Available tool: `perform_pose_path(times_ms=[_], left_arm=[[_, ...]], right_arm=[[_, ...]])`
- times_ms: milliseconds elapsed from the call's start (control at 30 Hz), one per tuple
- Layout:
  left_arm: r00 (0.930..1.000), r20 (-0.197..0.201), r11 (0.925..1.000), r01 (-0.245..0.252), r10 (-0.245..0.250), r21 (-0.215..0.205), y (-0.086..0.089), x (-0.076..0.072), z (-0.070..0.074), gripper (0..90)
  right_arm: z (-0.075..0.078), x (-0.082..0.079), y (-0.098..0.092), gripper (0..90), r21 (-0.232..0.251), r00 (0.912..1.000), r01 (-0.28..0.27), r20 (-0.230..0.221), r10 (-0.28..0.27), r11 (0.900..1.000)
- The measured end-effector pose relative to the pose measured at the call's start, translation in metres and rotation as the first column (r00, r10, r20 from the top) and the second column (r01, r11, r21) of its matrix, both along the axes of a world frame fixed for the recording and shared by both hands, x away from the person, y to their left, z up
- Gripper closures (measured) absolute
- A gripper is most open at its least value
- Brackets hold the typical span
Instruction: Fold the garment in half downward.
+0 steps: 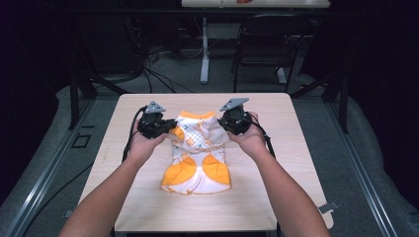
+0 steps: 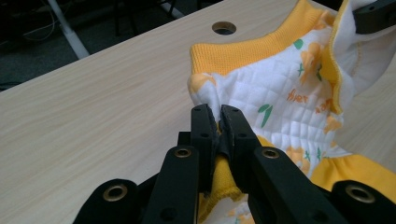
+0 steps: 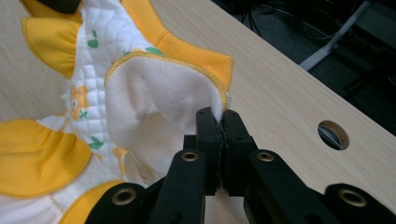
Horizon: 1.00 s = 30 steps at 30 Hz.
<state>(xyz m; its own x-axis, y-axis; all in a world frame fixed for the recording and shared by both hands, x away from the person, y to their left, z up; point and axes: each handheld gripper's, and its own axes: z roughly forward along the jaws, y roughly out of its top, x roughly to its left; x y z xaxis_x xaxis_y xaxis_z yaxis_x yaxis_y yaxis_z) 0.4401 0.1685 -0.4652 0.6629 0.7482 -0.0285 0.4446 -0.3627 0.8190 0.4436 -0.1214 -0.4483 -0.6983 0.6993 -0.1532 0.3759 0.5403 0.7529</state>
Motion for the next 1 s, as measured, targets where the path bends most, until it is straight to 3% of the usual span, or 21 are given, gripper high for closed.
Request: perform_pose_path(times_ms=[300, 600, 1000], left_arm=[[0.9987, -0.002, 0.9987, 0.05, -0.05, 0.01, 0.001, -0.018, -0.007, 84.5], [0.9962, -0.044, 0.9971, 0.076, -0.075, 0.005, 0.003, -0.035, -0.034, 84.3], [0.9899, -0.1, 0.9949, 0.1, -0.101, -0.018, 0.009, -0.059, -0.069, 82.0]], right_arm=[[-0.01, -0.018, -0.006, 87.4, 0.011, 0.9992, -0.039, -0.012, 0.039, 0.999], [-0.031, -0.035, -0.005, 87.2, -0.029, 0.9952, -0.086, -0.051, 0.084, 0.996], [-0.061, -0.057, -0.007, 85.6, 0.008, 0.9866, -0.105, -0.125, 0.105, 0.994]])
